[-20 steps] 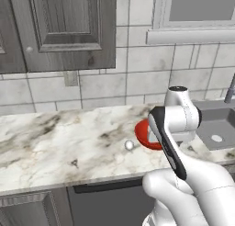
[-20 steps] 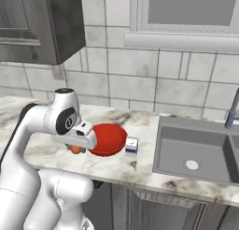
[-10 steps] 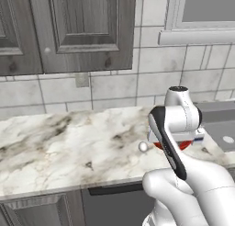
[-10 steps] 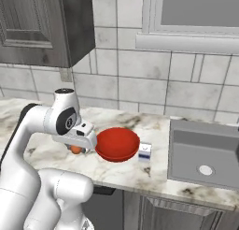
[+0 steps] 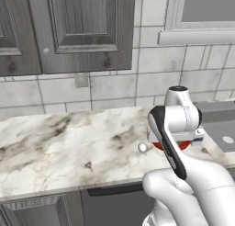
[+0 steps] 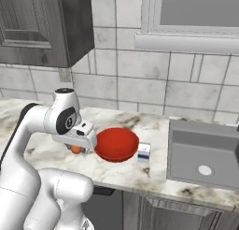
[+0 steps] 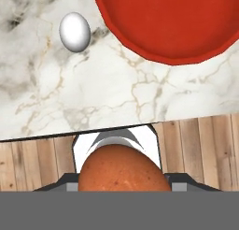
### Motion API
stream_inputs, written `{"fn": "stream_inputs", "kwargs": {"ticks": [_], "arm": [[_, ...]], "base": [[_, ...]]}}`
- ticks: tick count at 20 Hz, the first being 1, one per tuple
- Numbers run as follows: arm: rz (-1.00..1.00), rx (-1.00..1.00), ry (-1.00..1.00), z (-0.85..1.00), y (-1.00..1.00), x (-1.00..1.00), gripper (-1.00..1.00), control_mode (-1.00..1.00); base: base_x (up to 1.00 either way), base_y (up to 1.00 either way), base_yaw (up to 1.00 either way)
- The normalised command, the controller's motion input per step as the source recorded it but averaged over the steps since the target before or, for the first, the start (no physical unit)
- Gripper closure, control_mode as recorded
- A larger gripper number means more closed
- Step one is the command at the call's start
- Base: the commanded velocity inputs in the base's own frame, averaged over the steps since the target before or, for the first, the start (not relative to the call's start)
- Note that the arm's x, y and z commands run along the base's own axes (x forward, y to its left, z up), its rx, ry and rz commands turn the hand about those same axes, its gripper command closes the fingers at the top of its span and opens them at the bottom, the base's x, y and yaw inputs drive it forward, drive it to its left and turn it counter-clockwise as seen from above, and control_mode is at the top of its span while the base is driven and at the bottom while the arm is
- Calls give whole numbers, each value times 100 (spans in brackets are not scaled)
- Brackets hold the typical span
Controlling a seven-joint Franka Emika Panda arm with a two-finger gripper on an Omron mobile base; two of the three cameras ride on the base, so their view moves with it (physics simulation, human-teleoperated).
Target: Gather the eggs and milk located in the vicinity of the sink area and place them right next to the bowl.
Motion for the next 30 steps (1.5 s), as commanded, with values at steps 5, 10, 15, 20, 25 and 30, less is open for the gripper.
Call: {"fn": "stream_inputs", "kwargs": {"ticks": [5,10,15,20,25,30], "arm": [[0,0,0,0,0,0,100,100],[0,0,0,0,0,0,100,100],[0,0,0,0,0,0,100,100],[-1,0,0,0,-1,0,100,-100],[-5,7,-3,-5,-36,-32,100,-100],[14,17,-8,-1,-93,-42,100,-100]], "base": [[6,-25,-2],[22,-14,-4],[31,0,-9],[5,0,-3],[0,0,0],[0,0,0]]}}
